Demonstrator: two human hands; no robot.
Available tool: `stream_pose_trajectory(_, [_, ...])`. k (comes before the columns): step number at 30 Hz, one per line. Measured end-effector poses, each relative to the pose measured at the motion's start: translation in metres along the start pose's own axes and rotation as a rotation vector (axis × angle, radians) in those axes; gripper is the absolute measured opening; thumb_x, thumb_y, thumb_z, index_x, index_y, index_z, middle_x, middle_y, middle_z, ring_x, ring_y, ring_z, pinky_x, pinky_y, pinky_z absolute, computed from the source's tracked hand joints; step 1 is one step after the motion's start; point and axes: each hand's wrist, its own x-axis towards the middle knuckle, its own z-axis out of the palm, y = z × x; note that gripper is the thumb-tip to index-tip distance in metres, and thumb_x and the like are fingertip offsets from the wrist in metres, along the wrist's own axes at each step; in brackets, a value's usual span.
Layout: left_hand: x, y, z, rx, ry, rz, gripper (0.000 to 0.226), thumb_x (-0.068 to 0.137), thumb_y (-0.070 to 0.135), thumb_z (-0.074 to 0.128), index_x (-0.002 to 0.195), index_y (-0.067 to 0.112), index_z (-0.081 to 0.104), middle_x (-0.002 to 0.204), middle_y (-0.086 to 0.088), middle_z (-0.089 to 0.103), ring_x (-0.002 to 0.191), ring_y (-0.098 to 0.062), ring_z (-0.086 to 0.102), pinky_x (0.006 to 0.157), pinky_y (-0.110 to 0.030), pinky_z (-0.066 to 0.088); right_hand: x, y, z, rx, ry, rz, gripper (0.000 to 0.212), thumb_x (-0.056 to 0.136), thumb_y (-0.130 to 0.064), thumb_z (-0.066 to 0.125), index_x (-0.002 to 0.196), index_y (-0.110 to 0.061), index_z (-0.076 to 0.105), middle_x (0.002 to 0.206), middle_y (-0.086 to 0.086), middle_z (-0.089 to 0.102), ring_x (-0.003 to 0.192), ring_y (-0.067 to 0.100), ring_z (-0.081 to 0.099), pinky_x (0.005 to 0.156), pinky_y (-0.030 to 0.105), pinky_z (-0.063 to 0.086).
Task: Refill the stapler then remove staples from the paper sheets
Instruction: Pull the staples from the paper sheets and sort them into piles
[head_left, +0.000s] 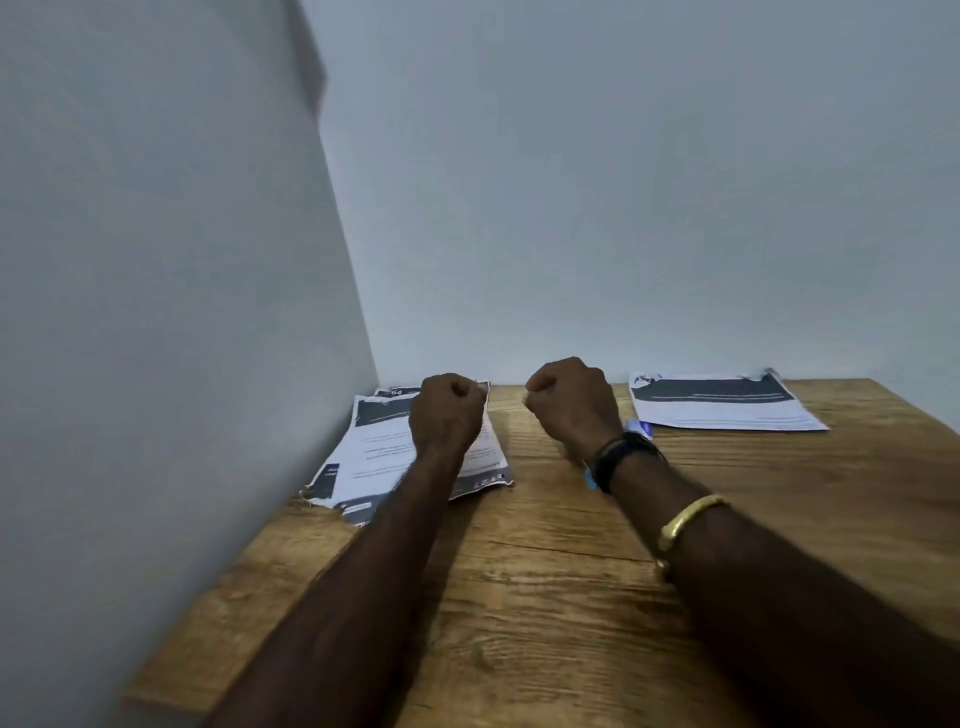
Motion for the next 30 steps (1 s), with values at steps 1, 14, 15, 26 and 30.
stream_pose_trajectory(1, [0.004, -0.007, -0.009, 0.031, 0.022, -0.025, 0.017, 0.085, 0.027, 0.069, 0.08, 0.013, 0.078, 0.088, 0.0, 0.079, 0.091, -0.022, 0.073, 0.085, -0.037, 0.057, -0.001, -0.004, 0.008, -0.02, -0.021, 0.002, 0.017, 0.084, -0.018, 0.071, 0.098, -0.023, 0.081, 0.105, 0.001, 0.078, 0.101, 0.025, 0.071, 0.086, 0.034, 0.059])
stream_pose_trajectory(14, [0.021, -0.058, -0.051, 0.431, -0.035, -0.226, 0.034, 0.085, 0.023, 0.063, 0.118, 0.03, 0.068, 0.135, -0.003, 0.063, 0.133, -0.03, 0.053, 0.117, -0.047, 0.033, 0.006, -0.019, 0.09, -0.423, -0.147, 0.043, 0.042, 0.092, -0.042, 0.06, 0.124, -0.016, 0.061, 0.132, 0.01, 0.059, 0.123, 0.034, 0.055, 0.103, 0.045, 0.042])
stream_pose_trajectory(15, [0.022, -0.059, -0.052, 0.418, -0.033, -0.22, 0.035, 0.085, 0.022, 0.063, 0.119, 0.029, 0.069, 0.135, -0.004, 0.063, 0.132, -0.031, 0.054, 0.116, -0.045, 0.037, 0.007, -0.02, 0.093, -0.429, -0.148, 0.049, 0.041, 0.091, -0.041, 0.06, 0.124, -0.016, 0.061, 0.132, 0.011, 0.059, 0.124, 0.034, 0.054, 0.103, 0.045, 0.04])
stream_pose_trajectory(26, [0.031, -0.065, -0.055, 0.224, 0.174, -0.174, 0.033, 0.081, 0.005, 0.063, 0.103, 0.024, 0.077, 0.121, -0.002, 0.072, 0.115, -0.031, 0.065, 0.098, -0.039, 0.051, 0.019, -0.016, 0.083, 0.233, -0.095, 0.19, 0.038, 0.085, -0.017, 0.073, 0.12, -0.021, 0.057, 0.116, 0.01, 0.069, 0.106, 0.031, 0.067, 0.086, 0.033, 0.052])
stream_pose_trajectory(30, [0.034, -0.067, -0.058, 0.125, 0.269, -0.181, 0.03, 0.08, 0.003, 0.067, 0.103, 0.02, 0.078, 0.118, -0.006, 0.075, 0.11, -0.03, 0.067, 0.094, -0.034, 0.052, 0.019, -0.013, 0.073, 0.509, -0.071, 0.166, 0.039, 0.086, -0.003, 0.073, 0.117, -0.025, 0.064, 0.108, 0.011, 0.074, 0.096, 0.029, 0.072, 0.081, 0.04, 0.061])
